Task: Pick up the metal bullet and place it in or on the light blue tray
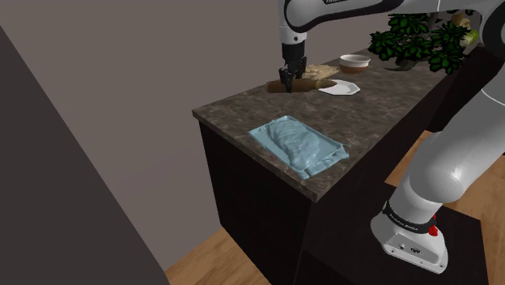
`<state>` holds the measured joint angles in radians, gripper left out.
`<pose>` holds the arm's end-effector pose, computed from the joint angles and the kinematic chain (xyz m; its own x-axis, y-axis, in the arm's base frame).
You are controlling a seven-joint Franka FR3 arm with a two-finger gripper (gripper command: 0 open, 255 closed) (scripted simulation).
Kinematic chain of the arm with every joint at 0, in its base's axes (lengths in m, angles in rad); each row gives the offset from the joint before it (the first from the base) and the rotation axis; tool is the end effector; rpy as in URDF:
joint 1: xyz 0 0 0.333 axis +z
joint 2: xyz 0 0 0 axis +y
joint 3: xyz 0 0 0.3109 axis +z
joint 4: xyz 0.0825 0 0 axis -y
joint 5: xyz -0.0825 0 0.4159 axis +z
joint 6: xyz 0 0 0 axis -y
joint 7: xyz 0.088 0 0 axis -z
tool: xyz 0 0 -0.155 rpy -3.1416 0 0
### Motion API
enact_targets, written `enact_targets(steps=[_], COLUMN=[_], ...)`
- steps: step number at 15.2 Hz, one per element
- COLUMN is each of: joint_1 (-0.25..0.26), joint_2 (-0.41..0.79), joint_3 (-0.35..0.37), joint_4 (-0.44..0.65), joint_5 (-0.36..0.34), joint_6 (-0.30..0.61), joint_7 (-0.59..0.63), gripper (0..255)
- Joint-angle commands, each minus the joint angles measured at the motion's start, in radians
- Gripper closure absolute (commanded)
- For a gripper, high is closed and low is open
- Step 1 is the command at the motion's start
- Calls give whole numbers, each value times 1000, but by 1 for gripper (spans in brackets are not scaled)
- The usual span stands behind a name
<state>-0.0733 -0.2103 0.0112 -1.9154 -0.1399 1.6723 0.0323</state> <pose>0.5198 -0.0523 0.5240 0.9964 -0.0802 -0.0293 -0.0753 -0.9871 0.1415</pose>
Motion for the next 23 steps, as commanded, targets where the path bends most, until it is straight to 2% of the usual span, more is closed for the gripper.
enact_targets(steps=[1,9,16,23], joint_1=[-1,-1,62,123], joint_2=[0,21,-100,-176], joint_3=[-1,1,94,199], joint_4=[30,158,43,-13], joint_5=[0,1,37,93], joint_6=[-29,-136,-161,-195], joint_7=[-6,-18,130,286], gripper=[255,255,255,255])
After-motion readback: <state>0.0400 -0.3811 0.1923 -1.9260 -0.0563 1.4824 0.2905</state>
